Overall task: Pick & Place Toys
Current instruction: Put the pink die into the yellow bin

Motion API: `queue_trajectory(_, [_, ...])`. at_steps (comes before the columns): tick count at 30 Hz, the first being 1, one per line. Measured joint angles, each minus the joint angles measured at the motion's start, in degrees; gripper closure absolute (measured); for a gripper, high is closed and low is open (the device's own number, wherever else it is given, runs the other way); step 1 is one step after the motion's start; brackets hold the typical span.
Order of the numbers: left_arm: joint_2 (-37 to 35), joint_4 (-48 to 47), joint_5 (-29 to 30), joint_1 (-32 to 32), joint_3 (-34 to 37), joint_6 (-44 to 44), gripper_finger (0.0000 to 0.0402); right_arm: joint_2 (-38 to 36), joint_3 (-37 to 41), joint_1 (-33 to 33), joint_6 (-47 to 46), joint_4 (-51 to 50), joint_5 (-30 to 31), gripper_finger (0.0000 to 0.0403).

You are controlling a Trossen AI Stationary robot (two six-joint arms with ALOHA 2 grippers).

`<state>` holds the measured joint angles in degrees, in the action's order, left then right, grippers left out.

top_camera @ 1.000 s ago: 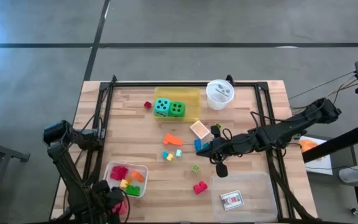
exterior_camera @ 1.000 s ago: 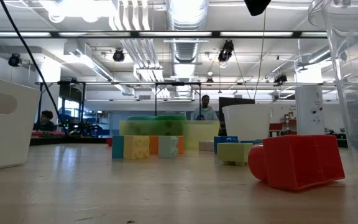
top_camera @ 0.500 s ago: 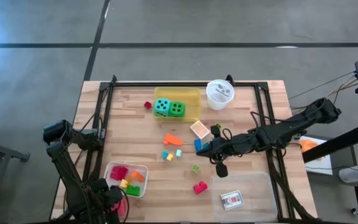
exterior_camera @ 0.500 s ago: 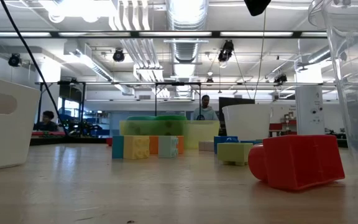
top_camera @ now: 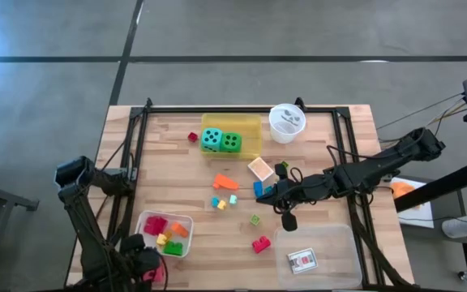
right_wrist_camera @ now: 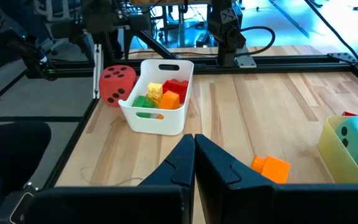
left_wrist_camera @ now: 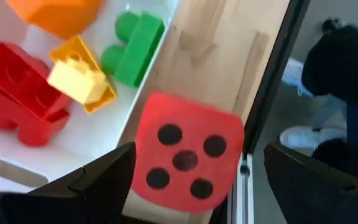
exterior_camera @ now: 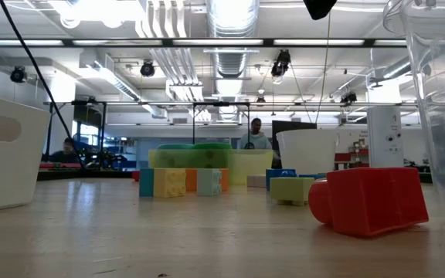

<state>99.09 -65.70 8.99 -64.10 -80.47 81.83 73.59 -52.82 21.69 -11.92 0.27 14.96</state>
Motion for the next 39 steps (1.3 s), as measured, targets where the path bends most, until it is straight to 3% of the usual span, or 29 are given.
queue_trajectory(7, [0.0,-1.5,-5.4,-0.1,0.2,-0.9,0.0063,0.0,0.0,0.0,0.0,0.0,0.0,0.0394])
queue_trajectory(12, [0.0,-1.5,-5.4,0.1,0.2,-5.1,0.0064,0.0,0.0,0.0,0.0,0.0,0.0,0.0394])
queue_trajectory(22, [0.0,-2.8,-5.2,0.1,0.2,-5.0,0.0064,0.0,0.0,0.0,0.0,0.0,0.0,0.0394])
queue_trajectory(29, [0.0,-4.2,-0.7,0.1,0.3,-6.0,0.0063,0.0,0.0,0.0,0.0,0.0,0.0,0.0394])
queue_trajectory(36, [0.0,-1.1,0.0,0.1,2.2,-5.4,0.0009,0.0,0.0,0.0,0.0,0.0,0.0,0.0394])
queue_trajectory(39, [0.1,0.6,-0.8,0.1,2.9,-2.2,0.0016,0.0,0.0,0.0,0.0,0.0,0.0,0.0394])
